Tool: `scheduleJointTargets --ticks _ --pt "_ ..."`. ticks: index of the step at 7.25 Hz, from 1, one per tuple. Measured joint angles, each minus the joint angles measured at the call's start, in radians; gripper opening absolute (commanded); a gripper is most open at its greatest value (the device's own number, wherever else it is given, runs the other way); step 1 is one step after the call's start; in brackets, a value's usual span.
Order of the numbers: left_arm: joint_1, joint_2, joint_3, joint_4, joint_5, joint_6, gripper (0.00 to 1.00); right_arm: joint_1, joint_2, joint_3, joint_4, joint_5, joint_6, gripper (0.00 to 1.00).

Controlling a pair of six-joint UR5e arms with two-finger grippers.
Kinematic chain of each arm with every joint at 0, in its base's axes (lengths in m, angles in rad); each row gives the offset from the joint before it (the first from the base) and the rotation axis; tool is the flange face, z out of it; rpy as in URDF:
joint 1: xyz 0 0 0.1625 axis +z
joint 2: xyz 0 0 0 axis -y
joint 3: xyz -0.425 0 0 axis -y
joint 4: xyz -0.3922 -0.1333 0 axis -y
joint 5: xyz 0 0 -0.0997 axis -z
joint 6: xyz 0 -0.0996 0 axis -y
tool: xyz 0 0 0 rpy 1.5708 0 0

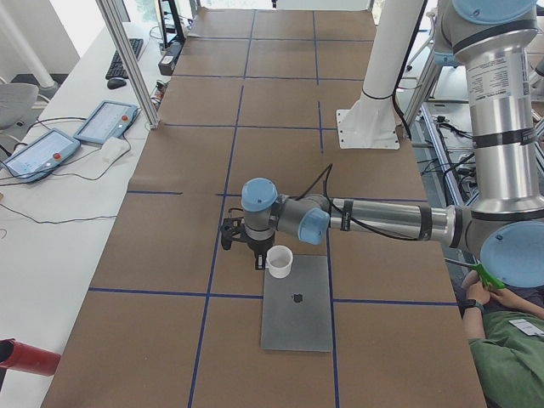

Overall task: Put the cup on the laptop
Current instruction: 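Position the held mug above the silver laptop with the left gripper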

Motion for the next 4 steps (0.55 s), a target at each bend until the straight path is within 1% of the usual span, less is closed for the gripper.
scheduleJointTargets --ticks 3,4 --pt "0.000 0.033 0.178 -0.248 -0.011 -0.003 0.00 0.000 0.000 0.000 0.000 0.000 0.000 1.00" --pt "0.000 0.035 0.209 -0.289 -0.012 -0.019 0.00 0.000 0.000 0.000 0.000 0.000 0.000 1.00"
